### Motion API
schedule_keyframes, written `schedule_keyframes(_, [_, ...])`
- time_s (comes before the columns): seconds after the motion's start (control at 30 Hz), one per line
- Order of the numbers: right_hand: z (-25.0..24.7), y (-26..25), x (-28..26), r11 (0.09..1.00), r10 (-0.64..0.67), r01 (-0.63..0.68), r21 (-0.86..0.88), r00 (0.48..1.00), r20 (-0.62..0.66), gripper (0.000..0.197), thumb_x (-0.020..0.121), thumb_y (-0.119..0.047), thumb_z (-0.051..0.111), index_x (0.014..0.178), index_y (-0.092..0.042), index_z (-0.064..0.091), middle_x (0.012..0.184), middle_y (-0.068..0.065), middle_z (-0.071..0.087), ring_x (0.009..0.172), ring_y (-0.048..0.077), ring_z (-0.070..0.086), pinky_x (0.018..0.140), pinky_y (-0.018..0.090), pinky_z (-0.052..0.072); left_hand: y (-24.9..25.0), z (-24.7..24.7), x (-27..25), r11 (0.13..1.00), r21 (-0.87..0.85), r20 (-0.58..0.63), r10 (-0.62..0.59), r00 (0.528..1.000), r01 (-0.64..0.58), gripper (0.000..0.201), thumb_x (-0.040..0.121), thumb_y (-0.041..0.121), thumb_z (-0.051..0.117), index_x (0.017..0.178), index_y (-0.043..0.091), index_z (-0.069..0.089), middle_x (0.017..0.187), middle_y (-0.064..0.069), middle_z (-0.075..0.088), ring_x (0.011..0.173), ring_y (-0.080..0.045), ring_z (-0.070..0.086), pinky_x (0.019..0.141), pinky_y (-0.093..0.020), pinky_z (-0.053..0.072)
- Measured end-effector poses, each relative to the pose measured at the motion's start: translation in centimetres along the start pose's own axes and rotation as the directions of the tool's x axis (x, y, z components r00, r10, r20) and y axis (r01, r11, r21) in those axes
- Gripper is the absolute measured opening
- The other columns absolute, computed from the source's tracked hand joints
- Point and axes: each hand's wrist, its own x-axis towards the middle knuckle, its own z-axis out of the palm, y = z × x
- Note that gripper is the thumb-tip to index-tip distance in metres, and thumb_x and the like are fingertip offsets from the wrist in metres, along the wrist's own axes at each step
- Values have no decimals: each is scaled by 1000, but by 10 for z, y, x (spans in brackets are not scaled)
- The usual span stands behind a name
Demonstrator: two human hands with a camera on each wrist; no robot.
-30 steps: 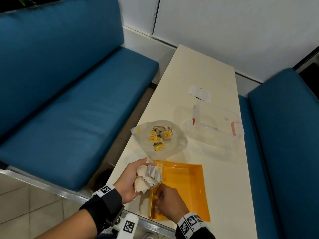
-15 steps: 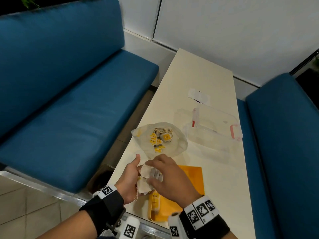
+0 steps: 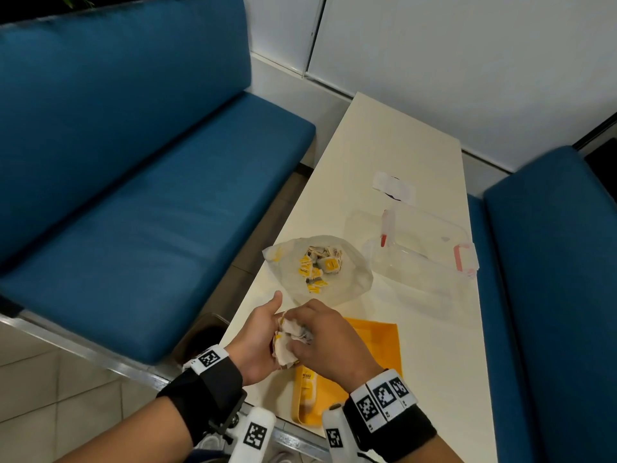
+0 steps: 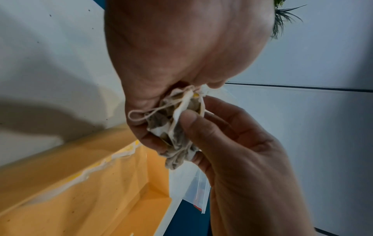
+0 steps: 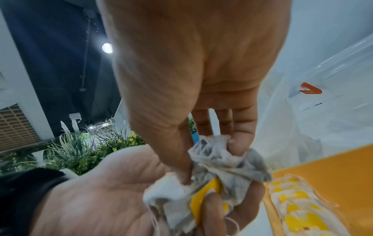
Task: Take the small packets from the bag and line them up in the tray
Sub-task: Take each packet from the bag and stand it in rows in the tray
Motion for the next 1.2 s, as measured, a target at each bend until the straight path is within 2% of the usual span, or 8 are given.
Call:
schedule_keyframes(0.1, [0, 0, 1, 999, 31, -28, 35, 996, -83, 32, 88, -24, 63, 120, -27, 65, 111, -6, 61, 102, 14, 59, 87, 30, 51, 0, 2, 1, 1000, 17, 21, 1, 1000, -1, 64, 100, 67, 35, 109, 17, 74, 94, -9, 74, 75, -23, 71, 64, -29, 54])
schedule_keyframes(0.17, [-2, 1, 2, 991, 82, -64, 121, 985, -153, 24, 88, -23, 62, 111, -26, 69, 107, -8, 67, 96, 9, 62, 85, 28, 53, 0, 2, 2, 1000, 8, 17, 9, 1000, -9, 61, 99, 66, 38, 103, 18, 76, 89, -8, 73, 68, -21, 68, 59, -27, 52])
schedule_keyframes(0.27, [-5, 1, 2, 954, 158, -88, 286, 961, -228, 14, 88, -21, 63, 96, -24, 74, 96, -10, 71, 89, 4, 64, 79, 24, 53, 0, 3, 2, 999, -32, 43, 17, 999, -16, 62, 100, 64, 39, 100, 19, 81, 91, -7, 73, 71, -20, 68, 63, -29, 50])
schedule_keyframes(0.37, [-5, 4, 3, 921, 190, -70, 383, 939, -286, 11, 87, -19, 67, 86, -29, 72, 94, -10, 66, 90, 2, 62, 79, 19, 51, 0, 5, 0, 995, -99, 76, 30, 997, -22, 60, 99, 62, 43, 109, 14, 77, 94, -9, 71, 75, -23, 69, 66, -32, 50])
schedule_keyframes(0.6, [-13, 15, 4, 875, 258, -71, 478, 906, -337, 21, 87, -13, 72, 83, -34, 68, 84, -10, 68, 82, -1, 61, 72, 7, 46, 2, 8, -4, 988, -143, 123, 73, 990, -55, 51, 101, 55, 46, 102, 14, 77, 95, -11, 71, 77, -24, 67, 63, -33, 50])
schedule_keyframes(0.9, [-37, 33, -6, 831, 289, -39, 555, 883, -371, 10, 80, -14, 80, 78, -21, 73, 85, -5, 72, 85, 7, 66, 76, 15, 51, -1, 1, -2, 989, -140, 97, 66, 993, -52, 52, 99, 53, 49, 107, 11, 79, 106, -14, 71, 83, -28, 67, 67, -37, 52])
schedule_keyframes(1.03, [-43, 47, -11, 802, 326, -82, 591, 890, -319, 8, 81, -10, 79, 78, -13, 73, 79, 3, 73, 76, 12, 67, 69, 21, 53, 0, -5, -3, 989, -131, 87, 79, 993, -67, 48, 96, 52, 54, 113, 13, 75, 108, -14, 72, 81, -27, 68, 66, -35, 52])
schedule_keyframes(1.2, [-30, 62, -35, 738, 307, -183, 649, 948, -81, 11, 91, -8, 69, 88, 2, 64, 68, 24, 69, 55, 16, 62, 51, 20, 42, 3, -8, -8, 991, -59, 119, 125, 985, -119, 30, 90, 39, 69, 109, 17, 72, 108, -11, 73, 83, -23, 69, 68, -32, 55])
